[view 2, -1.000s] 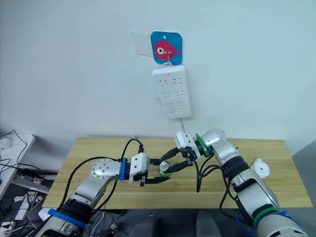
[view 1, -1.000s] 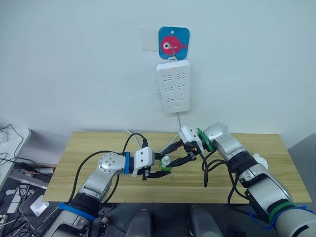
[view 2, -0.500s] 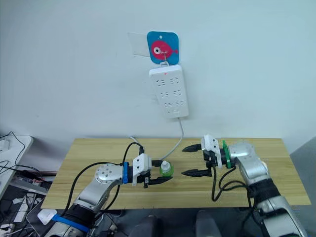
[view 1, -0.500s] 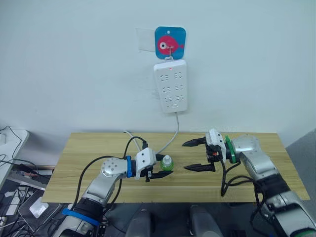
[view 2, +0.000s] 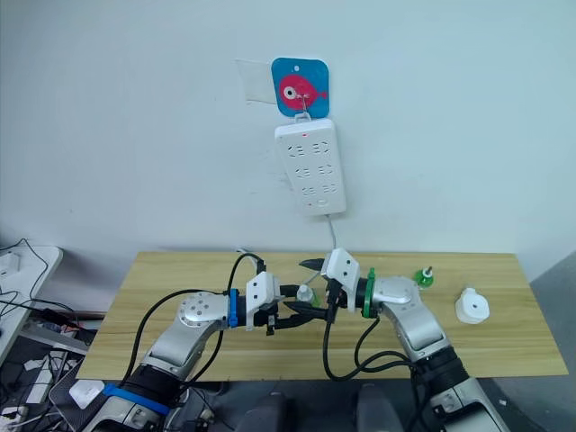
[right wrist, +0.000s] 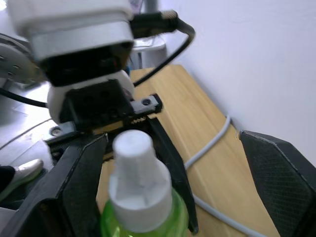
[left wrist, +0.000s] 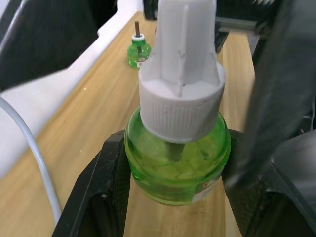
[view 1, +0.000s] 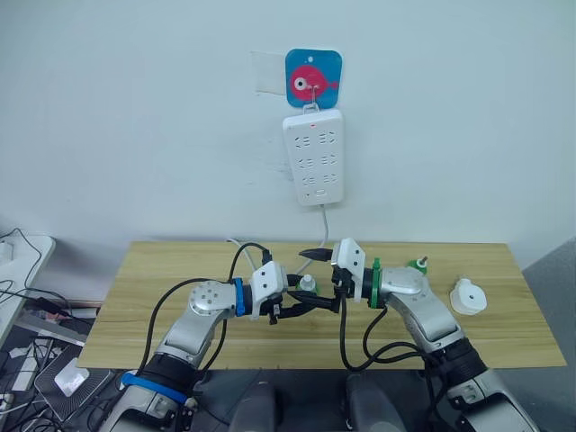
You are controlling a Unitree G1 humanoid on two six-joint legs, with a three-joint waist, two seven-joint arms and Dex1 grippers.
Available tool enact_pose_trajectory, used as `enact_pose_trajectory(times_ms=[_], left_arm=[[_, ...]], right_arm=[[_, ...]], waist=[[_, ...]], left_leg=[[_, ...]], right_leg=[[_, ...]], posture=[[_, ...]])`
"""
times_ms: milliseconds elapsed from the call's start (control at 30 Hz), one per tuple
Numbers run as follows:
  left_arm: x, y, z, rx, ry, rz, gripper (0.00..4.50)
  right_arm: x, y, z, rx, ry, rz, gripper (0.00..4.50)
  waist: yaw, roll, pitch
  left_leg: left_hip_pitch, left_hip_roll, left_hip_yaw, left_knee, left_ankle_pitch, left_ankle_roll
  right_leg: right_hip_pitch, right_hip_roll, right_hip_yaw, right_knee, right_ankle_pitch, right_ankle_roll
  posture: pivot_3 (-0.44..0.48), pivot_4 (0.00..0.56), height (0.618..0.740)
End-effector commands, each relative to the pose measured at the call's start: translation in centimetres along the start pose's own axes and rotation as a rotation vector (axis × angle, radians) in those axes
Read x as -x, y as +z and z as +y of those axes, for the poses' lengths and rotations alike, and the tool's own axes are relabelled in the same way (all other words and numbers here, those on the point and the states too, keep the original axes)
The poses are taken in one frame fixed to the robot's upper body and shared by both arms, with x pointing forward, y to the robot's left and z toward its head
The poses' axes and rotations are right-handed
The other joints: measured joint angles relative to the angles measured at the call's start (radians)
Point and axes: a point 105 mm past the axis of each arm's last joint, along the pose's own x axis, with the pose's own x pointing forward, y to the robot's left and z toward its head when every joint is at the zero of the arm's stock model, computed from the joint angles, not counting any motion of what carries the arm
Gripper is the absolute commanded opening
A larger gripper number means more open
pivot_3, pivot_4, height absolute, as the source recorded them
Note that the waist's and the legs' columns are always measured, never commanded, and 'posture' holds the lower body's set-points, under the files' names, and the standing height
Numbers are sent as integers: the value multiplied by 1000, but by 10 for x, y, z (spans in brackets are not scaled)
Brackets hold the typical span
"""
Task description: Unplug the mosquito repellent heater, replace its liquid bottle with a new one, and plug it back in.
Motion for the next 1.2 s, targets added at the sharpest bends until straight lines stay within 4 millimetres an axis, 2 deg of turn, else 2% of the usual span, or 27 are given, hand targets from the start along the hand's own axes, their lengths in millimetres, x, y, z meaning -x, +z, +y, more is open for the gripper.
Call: enact_pose_trajectory(times_ms=[33,67,167,433,600,833,1133,1200], left_arm=[[-2,8,0,-20,1,-30,2217],[-2,7,-1,-20,-1,-29,2217],[-2,6,-3,-21,-4,-28,2217],[-3,7,-3,-23,6,-32,2217],[-3,8,-6,-31,-16,-35,2217],[-1,10,-24,-59,-113,-30,2217],[1,9,-30,-70,-145,-12,2217],[1,9,-30,-70,-140,-14,2217]], right_arm=[[2,8,2,19,19,-28,4471],[4,8,4,13,36,-27,4471],[7,8,8,5,65,-24,3888],[10,12,11,-33,121,-34,1124],[9,21,16,-13,318,-32,1094],[15,18,18,119,682,59,1094],[-2,25,-2,156,705,51,1094],[0,25,-7,141,684,45,1831]], waist=[[0,0,0],[0,0,0],[0,0,0],[0,0,0],[0,0,0],[-9,0,0],[0,0,0],[7,0,0]], left_leg=[[0,0,0,0,0,0],[0,0,0,0,0,0],[0,0,0,0,0,0],[0,0,0,0,0,0],[0,0,0,0,0,0],[1,0,0,0,0,0],[1,1,-1,0,0,0],[1,1,-1,0,0,0]], right_leg=[[0,0,0,0,0,0],[0,0,0,0,0,0],[0,0,0,0,0,0],[0,0,0,0,0,0],[0,0,0,0,0,0],[0,1,0,0,0,0],[0,0,0,0,0,0],[0,0,0,0,0,0]], posture=[[-71,124,740],[-71,124,740],[-68,123,740],[-57,122,740],[-52,125,740],[-22,133,740],[15,141,740],[19,141,740]])
